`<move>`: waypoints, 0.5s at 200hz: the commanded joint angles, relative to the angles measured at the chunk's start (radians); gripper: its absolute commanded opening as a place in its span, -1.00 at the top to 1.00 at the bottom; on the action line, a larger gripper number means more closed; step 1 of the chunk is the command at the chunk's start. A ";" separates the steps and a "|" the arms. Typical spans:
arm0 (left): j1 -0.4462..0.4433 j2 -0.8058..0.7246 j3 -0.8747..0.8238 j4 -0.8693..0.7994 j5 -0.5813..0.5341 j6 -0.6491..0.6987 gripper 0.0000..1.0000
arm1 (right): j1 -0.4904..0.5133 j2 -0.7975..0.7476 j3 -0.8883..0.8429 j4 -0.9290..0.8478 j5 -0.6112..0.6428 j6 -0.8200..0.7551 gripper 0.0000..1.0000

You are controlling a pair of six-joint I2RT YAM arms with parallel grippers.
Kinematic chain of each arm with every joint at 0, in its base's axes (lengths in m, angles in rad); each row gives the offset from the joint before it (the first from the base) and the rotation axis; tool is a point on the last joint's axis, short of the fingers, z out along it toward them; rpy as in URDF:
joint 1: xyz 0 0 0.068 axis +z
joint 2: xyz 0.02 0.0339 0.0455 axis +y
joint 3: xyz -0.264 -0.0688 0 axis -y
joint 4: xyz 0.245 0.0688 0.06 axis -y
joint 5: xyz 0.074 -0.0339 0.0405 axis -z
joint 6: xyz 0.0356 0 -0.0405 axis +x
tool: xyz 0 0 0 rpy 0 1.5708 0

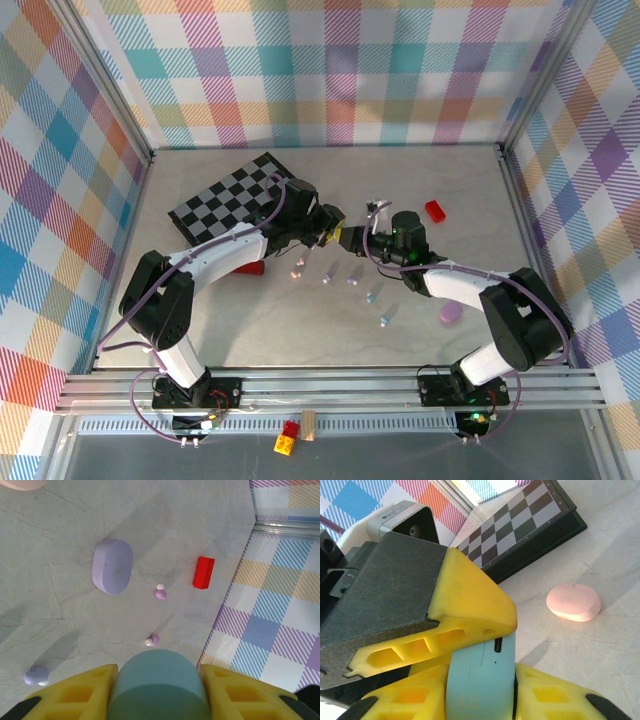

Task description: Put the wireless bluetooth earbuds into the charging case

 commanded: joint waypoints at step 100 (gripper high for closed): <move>0.061 -0.289 -0.178 0.279 -0.098 0.593 -0.99 | -0.153 -0.174 0.024 -0.269 -0.369 -0.068 0.80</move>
